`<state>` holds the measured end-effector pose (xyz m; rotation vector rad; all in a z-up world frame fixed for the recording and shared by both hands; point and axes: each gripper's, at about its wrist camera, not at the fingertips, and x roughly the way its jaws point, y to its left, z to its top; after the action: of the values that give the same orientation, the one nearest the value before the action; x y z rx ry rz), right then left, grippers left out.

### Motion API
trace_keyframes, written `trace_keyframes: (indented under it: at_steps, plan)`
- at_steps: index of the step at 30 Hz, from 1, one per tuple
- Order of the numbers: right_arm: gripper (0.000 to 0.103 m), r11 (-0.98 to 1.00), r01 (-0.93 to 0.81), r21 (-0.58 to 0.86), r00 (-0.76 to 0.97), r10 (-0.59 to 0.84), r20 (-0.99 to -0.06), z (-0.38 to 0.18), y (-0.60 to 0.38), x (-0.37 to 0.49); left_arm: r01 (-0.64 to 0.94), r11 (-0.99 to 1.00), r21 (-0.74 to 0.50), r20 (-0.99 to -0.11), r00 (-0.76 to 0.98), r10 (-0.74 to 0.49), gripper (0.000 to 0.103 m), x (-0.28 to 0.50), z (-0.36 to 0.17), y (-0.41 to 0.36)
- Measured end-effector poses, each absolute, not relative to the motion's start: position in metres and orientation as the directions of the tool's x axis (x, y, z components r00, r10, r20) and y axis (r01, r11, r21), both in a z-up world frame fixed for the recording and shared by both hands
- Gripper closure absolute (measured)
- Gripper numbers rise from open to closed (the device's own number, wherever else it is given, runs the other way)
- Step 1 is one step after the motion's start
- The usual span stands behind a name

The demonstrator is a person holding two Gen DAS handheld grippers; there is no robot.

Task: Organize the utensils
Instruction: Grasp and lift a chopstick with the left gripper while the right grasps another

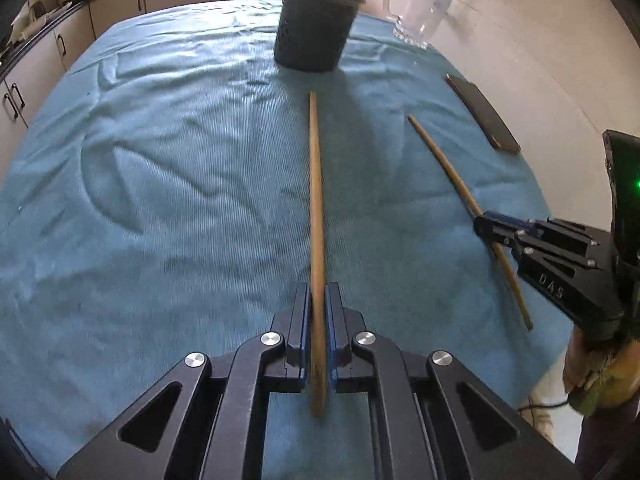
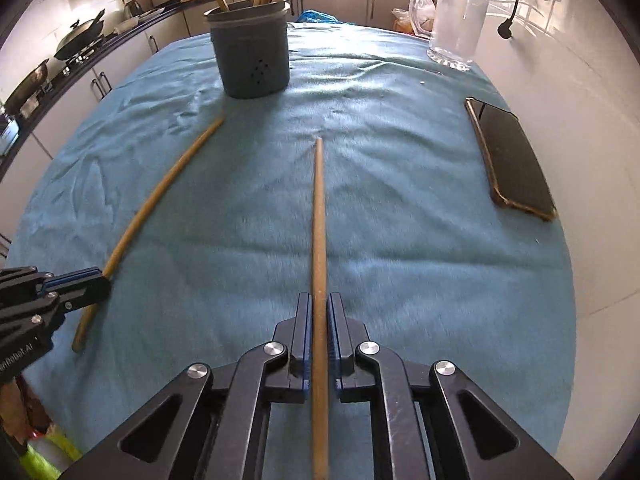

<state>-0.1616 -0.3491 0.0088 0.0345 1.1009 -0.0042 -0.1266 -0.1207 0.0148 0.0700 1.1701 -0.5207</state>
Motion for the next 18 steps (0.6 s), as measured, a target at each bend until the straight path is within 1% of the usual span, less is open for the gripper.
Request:
trace_keyframes:
  at_steps: [3,5,7,8,12,18]
  plan:
    - [0.094,0.998,0.029,0.051,0.453,0.032,-0.891,0.012,-0.354,-0.172,0.445,0.871,-0.206,-0.877,0.311,-0.366,0.096,-0.132,0.025,-0.119]
    - [0.093,0.997,0.029,0.077,0.456,0.056,-0.888,0.012,-0.357,-0.172,0.461,0.870,-0.175,-0.865,0.350,-0.359,0.092,-0.128,0.035,-0.121]
    - [0.091,0.996,0.030,0.080,0.459,0.057,-0.887,0.012,-0.358,-0.169,0.456,0.877,-0.154,-0.859,0.376,-0.346,0.075,-0.120,0.040,-0.123]
    - [0.090,0.996,0.035,0.083,0.459,0.057,-0.886,0.012,-0.358,-0.165,0.455,0.878,-0.148,-0.858,0.382,-0.343,0.072,-0.115,0.041,-0.125]
    - [0.090,0.995,0.042,0.092,0.460,0.062,-0.886,0.009,-0.359,-0.144,0.464,0.881,-0.091,-0.869,0.395,-0.298,0.071,-0.084,0.034,-0.144]
    - [0.090,0.994,0.051,0.093,0.468,0.059,-0.882,0.008,-0.367,-0.103,0.453,0.885,-0.109,-0.891,0.350,-0.289,0.071,-0.045,0.014,-0.165]
